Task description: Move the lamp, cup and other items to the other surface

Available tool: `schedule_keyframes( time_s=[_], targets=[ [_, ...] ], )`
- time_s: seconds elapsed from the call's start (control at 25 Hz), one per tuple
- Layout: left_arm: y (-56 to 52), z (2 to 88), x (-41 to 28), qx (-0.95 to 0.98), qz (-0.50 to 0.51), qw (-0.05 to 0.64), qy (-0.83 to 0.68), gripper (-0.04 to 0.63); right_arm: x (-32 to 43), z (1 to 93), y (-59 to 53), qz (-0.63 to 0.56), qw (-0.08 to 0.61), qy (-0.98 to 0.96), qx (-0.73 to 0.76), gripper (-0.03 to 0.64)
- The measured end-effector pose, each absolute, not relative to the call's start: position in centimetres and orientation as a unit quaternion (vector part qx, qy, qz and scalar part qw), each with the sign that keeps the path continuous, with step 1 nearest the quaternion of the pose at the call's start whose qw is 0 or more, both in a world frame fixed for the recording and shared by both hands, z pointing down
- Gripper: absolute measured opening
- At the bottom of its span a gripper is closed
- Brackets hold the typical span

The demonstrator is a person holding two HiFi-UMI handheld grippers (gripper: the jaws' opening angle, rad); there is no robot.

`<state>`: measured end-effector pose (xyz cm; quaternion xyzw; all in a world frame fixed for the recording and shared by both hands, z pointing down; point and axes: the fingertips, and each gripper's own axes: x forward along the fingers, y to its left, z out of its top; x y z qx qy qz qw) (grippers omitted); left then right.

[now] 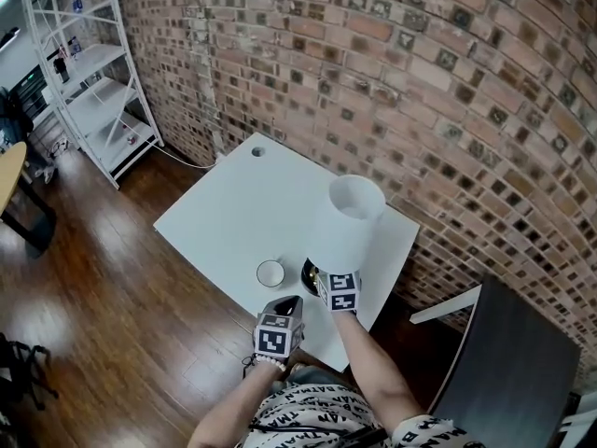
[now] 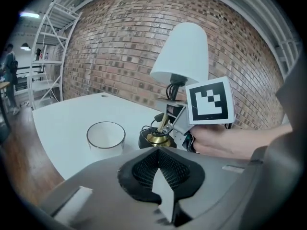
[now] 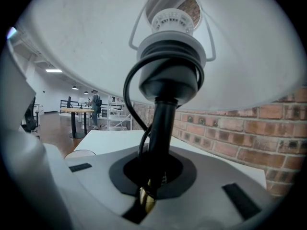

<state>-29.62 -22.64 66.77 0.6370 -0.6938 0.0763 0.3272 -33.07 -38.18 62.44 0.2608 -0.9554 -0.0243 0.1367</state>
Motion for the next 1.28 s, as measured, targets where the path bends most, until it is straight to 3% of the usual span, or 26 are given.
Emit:
schedule_keyframes(
  time_s=[0.4, 0.72, 0.96, 1.16, 1.28],
  targets=[
    [-22.7, 66.9, -31.2, 0.615, 0.07, 0.333, -0.711, 0.006, -33.9, 63.7, -37.5, -0.033, 0.129, -0.962, 0.237, 0.014],
    [-21.8, 66.4, -31.7, 0.607, 0.069, 0.335, -0.717, 0.006, -32.5, 64.6, -37.2, -0.008, 0.116, -0.961, 0.249, 0.057],
    [-21.4, 66.9, -31.3, 0.61, 0.07, 0.337, -0.714, 0.006, -31.4, 65.8, -37.2, 0.026, 0.14, -0.954, 0.265, 0.255],
    [-20.8, 66.3, -30.9, 0.623, 0.077, 0.34, -0.7, 0.006, -27.9, 66.4, -35.2, 0.086, 0.181, -0.938, 0.284, 0.325],
    [-20.4, 65.3, -30.3, 0.64, 0.083, 0.334, -0.687, 0.006, -24.5, 67.1, -33.7, 0.134, 0.211, -0.917, 0.312, 0.328]
  ],
)
